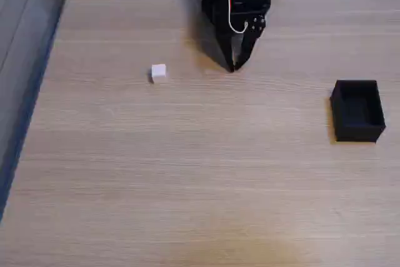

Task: Pick a white block and place it in the black box.

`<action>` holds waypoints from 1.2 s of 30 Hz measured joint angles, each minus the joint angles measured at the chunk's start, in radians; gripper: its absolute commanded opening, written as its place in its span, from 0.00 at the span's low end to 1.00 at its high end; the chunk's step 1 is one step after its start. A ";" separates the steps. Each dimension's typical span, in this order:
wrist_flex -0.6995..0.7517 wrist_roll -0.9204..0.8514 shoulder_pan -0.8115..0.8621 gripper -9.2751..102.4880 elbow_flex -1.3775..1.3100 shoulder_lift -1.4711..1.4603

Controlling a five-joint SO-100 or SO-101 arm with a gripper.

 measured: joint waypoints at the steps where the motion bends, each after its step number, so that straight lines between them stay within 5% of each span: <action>1: 0.000 0.000 0.000 0.08 0.000 0.000; 36: -0.002 -0.012 0.014 0.08 0.000 0.000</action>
